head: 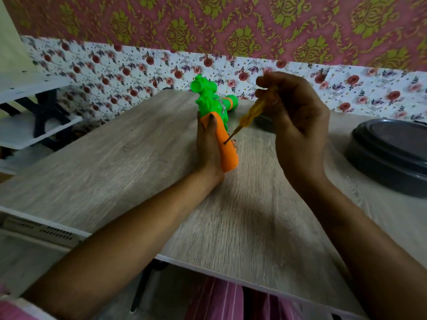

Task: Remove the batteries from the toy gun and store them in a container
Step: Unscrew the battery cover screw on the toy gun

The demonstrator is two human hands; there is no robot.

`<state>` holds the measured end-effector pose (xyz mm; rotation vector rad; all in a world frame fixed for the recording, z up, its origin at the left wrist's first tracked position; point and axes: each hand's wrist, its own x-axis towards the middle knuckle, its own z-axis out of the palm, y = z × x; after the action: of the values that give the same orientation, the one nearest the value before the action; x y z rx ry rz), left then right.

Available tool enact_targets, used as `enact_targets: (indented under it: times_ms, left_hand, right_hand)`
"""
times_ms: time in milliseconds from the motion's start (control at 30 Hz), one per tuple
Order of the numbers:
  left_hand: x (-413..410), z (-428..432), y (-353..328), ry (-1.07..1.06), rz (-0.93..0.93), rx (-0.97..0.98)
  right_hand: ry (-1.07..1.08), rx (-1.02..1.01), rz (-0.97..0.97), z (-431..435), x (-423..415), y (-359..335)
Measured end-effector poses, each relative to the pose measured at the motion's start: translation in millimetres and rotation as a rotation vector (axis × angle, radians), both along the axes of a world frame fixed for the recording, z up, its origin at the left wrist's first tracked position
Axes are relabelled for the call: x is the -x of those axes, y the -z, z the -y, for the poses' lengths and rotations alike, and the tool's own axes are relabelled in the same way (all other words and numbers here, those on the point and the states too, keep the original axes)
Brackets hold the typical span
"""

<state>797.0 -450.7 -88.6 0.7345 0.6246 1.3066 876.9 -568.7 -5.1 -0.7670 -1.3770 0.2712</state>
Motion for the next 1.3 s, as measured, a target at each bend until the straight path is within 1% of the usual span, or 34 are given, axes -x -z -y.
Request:
enact_targets:
  times_ms: [100,167,233,333,433,533,700,900,1033,1133,1200,1300]
  left_hand:
    - [-1.5,0.3,-0.1,-0.003,-0.016,-0.029]
    - [-2.0,-0.3,-0.5,-0.007,-0.012,-0.017]
    - [-2.2,-1.8,0.2,-0.009,0.001,0.011]
    - [-1.5,-1.5,2.8,-0.011,0.004,-0.007]
    - [-1.7,-1.1,1.6,-0.010,-0.007,-0.033]
    - [-1.4,1.0,-1.0,-0.006,-0.002,-0.015]
    - [-0.4,0.7,-1.4,-0.001,0.008,0.011]
    - [-1.3,4.5,-3.7,-0.033,0.002,-0.015]
    - [-0.6,4.1,-5.0,-0.010,0.010,0.040]
    - [-0.1,4.1,-3.7,-0.021,-0.003,0.028]
    - [-0.3,5.2,-4.7,-0.021,-0.014,0.003]
    - [-0.8,10.2,-10.2,-0.044,-0.036,-0.016]
  right_hand:
    - [0.033,0.011,0.006,1.1,2.7,-0.9]
    - [0.054,-0.016,-0.005,0.9,3.2,-1.1]
    - [0.022,-0.023,-0.026,0.7,2.6,-1.3]
    - [-0.037,0.017,-0.061,0.8,2.1,-2.5]
    - [0.014,0.036,-0.052,1.4,1.7,-3.6]
    - [0.088,0.026,-0.045,1.6,0.1,-3.6]
    - [0.029,0.009,-0.067,1.6,-1.8,-4.3]
    - [0.104,0.021,-0.053,2.3,-0.4,-4.6]
    - [0.017,0.033,-0.091,2.4,-2.8,-5.7]
    - [-0.019,0.067,-0.018,2.1,-0.7,-5.5]
    - [0.019,0.123,0.030,-0.4,-0.8,-2.9]
    - [0.180,0.148,-0.006,-5.2,-8.2,3.6]
